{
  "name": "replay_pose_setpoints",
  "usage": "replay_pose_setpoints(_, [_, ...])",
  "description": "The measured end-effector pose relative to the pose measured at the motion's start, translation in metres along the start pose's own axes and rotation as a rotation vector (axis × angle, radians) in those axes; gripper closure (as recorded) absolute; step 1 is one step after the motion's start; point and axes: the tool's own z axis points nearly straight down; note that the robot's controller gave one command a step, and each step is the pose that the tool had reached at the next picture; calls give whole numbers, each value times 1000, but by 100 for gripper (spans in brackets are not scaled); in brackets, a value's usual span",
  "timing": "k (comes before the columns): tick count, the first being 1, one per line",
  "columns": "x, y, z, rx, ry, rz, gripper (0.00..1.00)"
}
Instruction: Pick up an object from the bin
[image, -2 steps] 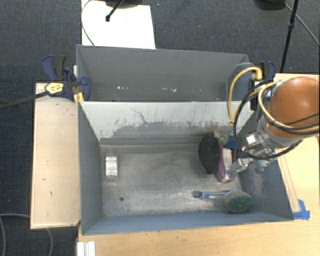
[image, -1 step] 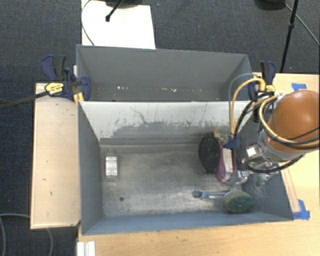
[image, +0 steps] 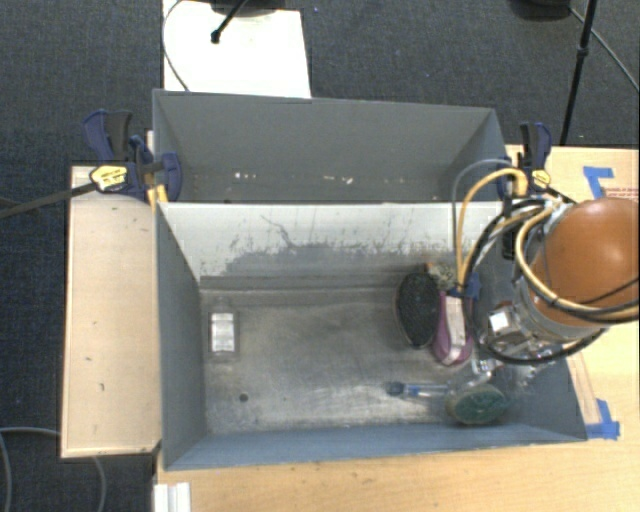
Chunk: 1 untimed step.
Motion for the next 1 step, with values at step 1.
replay_pose_setpoints(1, [-5, -1, 79, 2, 0, -276, 0])
